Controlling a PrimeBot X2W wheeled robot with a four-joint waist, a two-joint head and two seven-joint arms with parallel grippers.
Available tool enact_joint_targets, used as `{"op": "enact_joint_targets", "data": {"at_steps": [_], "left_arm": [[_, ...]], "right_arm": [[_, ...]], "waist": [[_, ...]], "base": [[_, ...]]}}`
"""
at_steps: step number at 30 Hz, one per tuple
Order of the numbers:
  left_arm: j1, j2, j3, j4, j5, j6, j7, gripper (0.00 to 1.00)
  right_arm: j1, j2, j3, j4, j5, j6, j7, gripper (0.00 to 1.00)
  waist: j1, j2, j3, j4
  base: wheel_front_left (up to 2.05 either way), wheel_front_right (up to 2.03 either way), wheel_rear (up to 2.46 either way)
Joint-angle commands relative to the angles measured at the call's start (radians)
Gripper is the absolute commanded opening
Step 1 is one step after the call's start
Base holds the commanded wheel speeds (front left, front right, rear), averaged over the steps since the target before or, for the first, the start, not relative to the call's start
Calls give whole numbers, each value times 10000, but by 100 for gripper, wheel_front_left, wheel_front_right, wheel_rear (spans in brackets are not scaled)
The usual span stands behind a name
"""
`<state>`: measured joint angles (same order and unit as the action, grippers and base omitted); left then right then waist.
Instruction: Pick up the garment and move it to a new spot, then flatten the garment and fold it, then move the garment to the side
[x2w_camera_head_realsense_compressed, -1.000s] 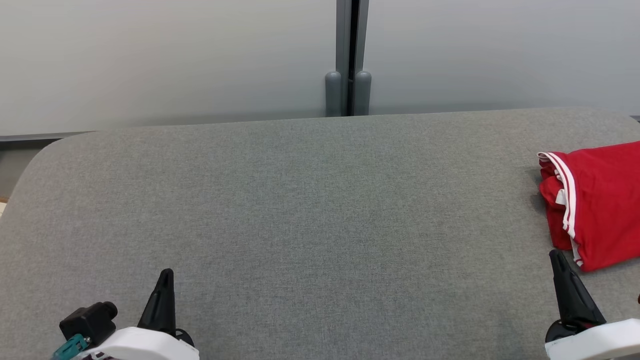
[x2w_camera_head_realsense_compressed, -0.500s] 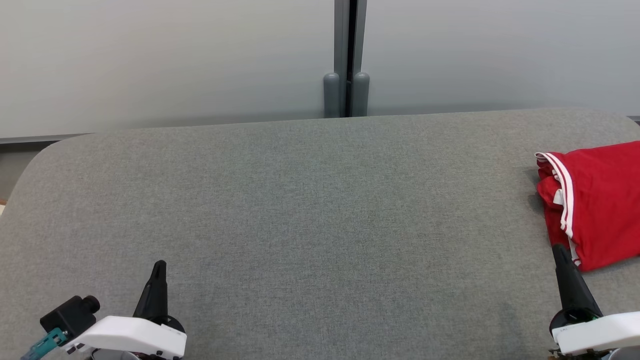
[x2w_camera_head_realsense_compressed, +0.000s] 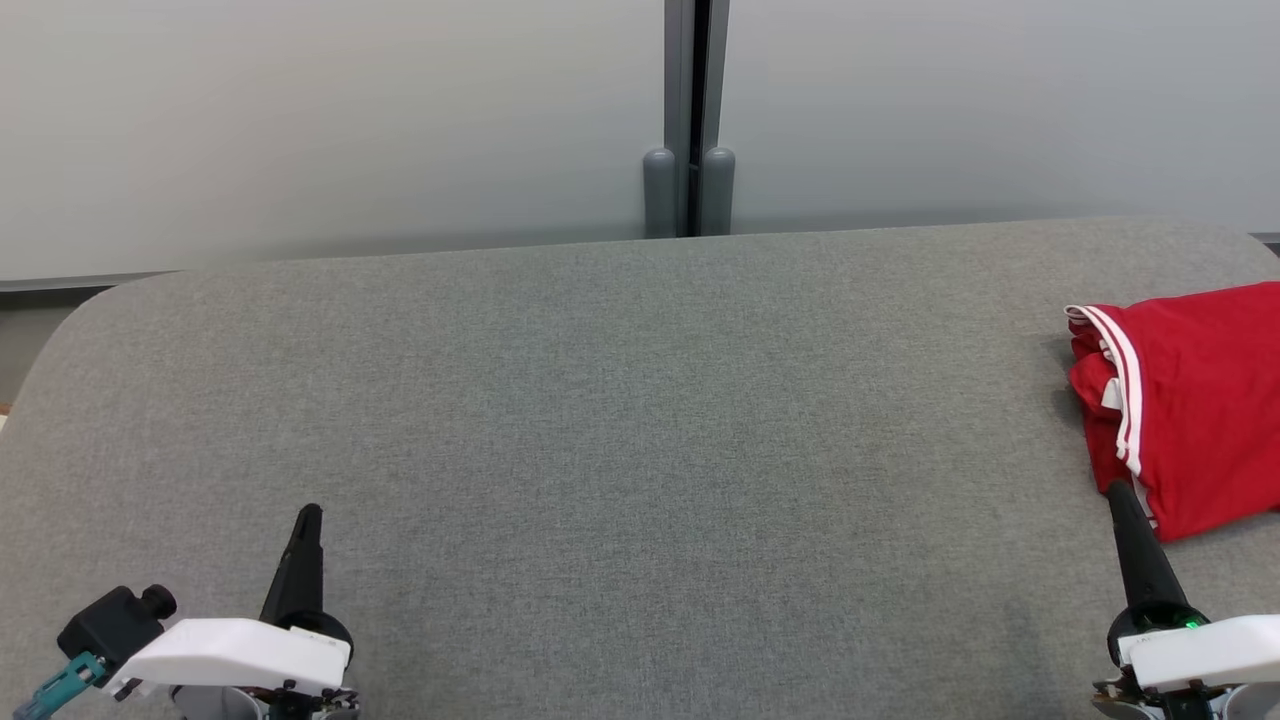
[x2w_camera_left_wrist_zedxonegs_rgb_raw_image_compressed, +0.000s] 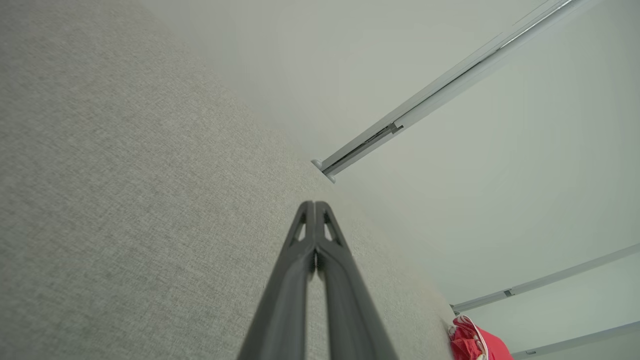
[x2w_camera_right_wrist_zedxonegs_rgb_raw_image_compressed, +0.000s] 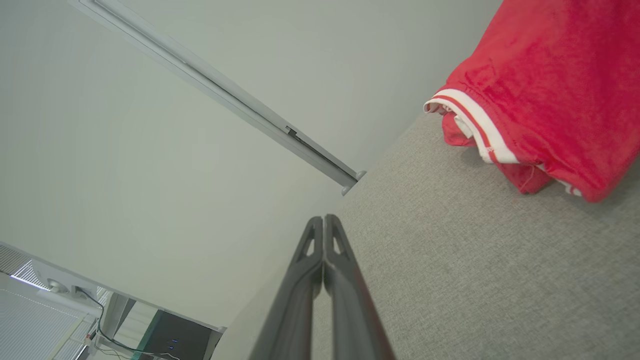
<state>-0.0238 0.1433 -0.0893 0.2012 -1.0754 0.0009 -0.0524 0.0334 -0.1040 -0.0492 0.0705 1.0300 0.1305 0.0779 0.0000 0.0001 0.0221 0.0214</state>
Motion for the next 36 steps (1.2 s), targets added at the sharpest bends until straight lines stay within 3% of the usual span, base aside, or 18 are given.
{"op": "enact_joint_targets", "data": {"at_steps": [1,36], "left_arm": [[-246,28,144,-79,-291,-92,68,0],[-625,-427,1111,205,-3293,-820,879,0]], "right_arm": [[-279,-30,-38,-20,310,3,-32,0],[-958,185,-246,980,3568,3,95,0]], "waist": [[0,-1,-4,-4],[0,-1,-95,-107]], "base": [[0,0,0],[0,0,0]]}}
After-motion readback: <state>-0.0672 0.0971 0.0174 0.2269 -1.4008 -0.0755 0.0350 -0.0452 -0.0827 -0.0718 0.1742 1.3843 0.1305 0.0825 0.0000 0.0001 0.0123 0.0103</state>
